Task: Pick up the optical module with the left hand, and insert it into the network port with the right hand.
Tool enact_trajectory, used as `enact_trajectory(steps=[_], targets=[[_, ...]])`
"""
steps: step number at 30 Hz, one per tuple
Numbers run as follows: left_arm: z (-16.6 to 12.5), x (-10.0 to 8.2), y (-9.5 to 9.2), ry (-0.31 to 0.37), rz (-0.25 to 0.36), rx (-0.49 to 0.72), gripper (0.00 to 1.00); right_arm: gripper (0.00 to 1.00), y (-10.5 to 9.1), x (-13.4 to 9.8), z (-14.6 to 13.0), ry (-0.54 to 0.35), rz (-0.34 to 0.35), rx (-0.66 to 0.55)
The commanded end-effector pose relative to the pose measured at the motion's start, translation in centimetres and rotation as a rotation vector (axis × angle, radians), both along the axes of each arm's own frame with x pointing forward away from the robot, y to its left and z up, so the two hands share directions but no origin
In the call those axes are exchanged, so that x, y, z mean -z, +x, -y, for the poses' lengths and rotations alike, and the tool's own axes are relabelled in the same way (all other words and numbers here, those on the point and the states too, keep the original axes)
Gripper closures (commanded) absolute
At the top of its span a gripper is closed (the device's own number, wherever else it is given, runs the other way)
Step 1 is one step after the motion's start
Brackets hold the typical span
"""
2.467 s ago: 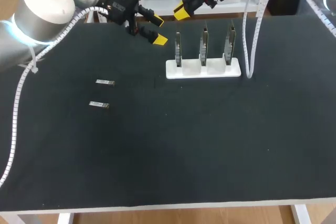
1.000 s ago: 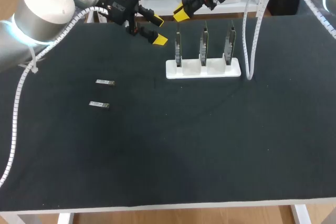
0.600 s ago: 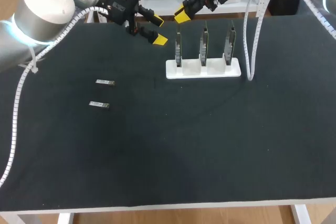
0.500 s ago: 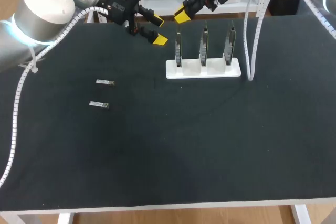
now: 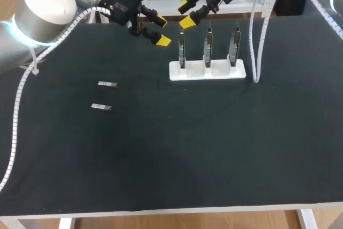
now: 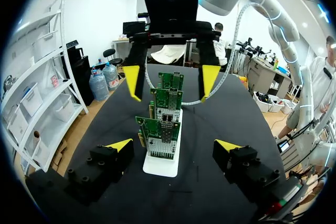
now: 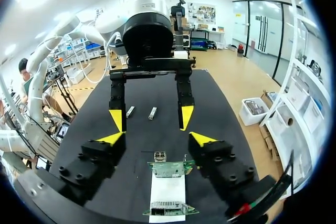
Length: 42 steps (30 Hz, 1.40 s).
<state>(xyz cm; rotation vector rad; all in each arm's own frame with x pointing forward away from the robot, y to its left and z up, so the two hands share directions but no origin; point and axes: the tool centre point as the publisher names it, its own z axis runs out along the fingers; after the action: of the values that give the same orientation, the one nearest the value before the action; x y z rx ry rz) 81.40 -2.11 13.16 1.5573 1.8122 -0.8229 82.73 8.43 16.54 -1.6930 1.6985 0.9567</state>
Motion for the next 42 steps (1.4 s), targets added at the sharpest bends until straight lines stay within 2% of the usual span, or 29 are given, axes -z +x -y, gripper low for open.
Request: enact_trajectory(steps=[1, 16, 25, 42], targets=[[0.0, 0.0, 0.1, 0.002, -0.001, 0.002, 0.0, 0.0, -0.5, -0.1, 0.2, 0.003, 0.007, 0.012], [0.0, 0.0, 0.1, 0.002, -0.001, 0.002, 0.0, 0.0, -0.9, -0.7, 1.0, 0.048, 0.006, 0.045], [0.0, 0.0, 0.1, 0.002, -0.001, 0.002, 0.0, 0.0, -1.5, -0.8, 2.0, 0.031, 0.018, 0.035], [0.0, 0.0, 0.1, 0.002, -0.001, 0.002, 0.0, 0.0, -1.2, -1.1, 2.6, 0.023, 0.031, 0.022]])
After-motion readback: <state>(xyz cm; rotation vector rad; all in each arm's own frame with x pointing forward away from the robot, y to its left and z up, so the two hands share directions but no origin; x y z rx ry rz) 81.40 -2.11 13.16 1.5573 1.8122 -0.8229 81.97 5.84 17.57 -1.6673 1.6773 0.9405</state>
